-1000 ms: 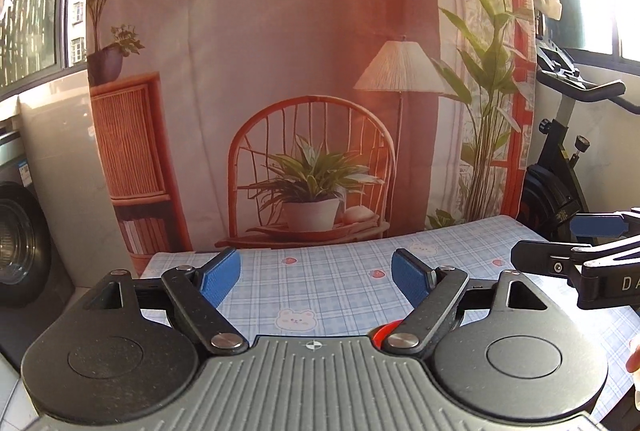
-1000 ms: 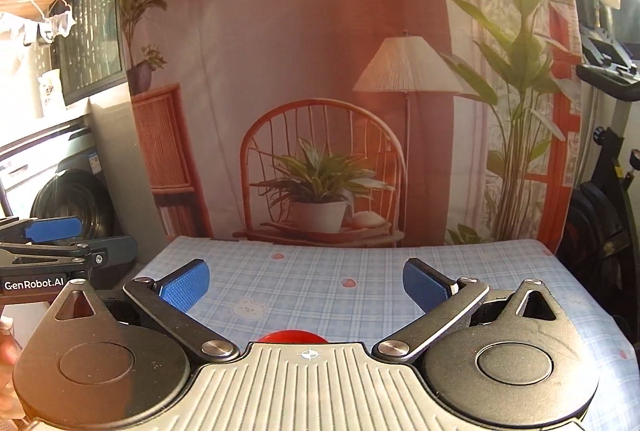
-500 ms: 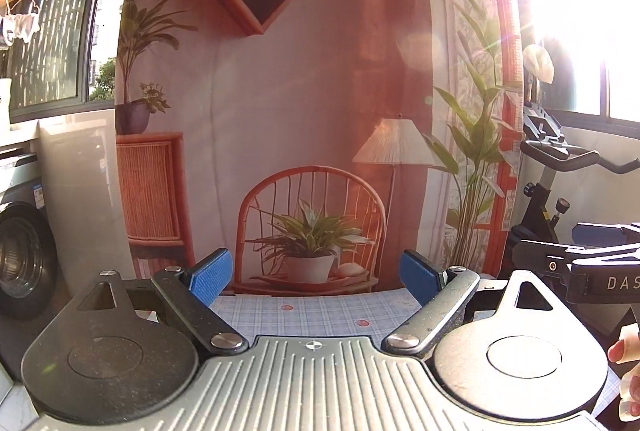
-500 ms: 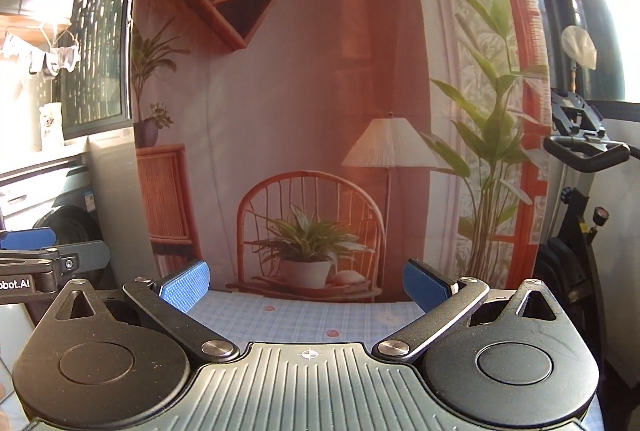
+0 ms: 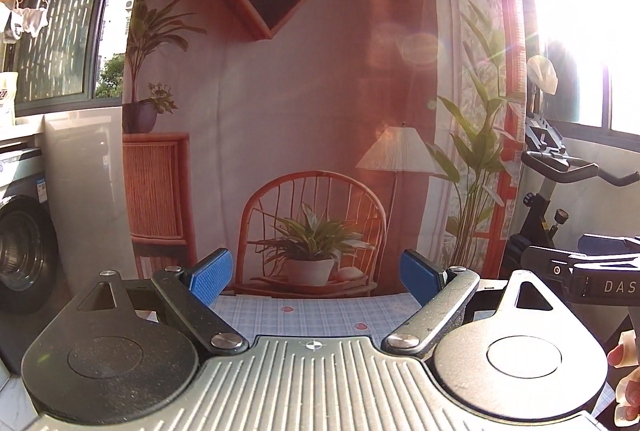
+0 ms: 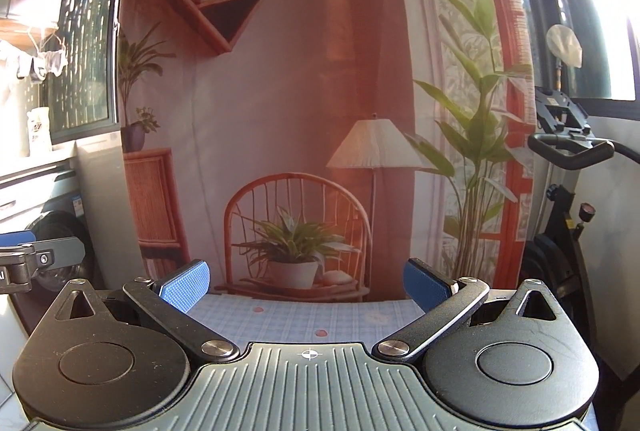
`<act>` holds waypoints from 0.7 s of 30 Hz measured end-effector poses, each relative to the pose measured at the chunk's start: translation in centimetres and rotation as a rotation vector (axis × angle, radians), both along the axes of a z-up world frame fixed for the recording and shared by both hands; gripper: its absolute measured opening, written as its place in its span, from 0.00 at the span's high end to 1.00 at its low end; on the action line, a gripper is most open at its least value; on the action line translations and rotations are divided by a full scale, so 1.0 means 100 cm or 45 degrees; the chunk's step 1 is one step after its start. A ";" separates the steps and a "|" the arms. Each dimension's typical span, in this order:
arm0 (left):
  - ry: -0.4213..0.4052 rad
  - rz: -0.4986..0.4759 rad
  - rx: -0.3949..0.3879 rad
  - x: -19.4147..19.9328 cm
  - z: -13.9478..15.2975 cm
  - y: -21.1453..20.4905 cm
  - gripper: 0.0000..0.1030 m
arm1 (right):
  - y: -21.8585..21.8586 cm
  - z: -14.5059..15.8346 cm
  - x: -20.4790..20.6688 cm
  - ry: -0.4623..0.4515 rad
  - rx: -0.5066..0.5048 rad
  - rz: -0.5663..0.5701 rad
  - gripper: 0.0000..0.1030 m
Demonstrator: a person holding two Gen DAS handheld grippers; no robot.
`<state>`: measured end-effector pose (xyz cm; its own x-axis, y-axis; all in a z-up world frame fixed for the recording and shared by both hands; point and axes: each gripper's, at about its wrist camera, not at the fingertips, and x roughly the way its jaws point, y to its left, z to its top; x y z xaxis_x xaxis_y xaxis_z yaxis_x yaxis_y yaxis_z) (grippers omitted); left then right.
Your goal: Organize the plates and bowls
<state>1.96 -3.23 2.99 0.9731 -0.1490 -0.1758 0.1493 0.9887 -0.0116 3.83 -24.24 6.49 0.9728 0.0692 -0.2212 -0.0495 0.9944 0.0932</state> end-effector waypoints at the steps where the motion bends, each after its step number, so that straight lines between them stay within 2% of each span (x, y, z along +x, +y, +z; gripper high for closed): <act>1: 0.002 0.000 0.000 0.000 0.000 0.000 0.11 | -0.001 -0.001 0.000 0.003 0.002 0.000 0.00; 21: 0.017 -0.009 0.002 0.000 -0.002 -0.001 0.11 | -0.005 -0.005 0.001 0.019 0.029 -0.016 0.00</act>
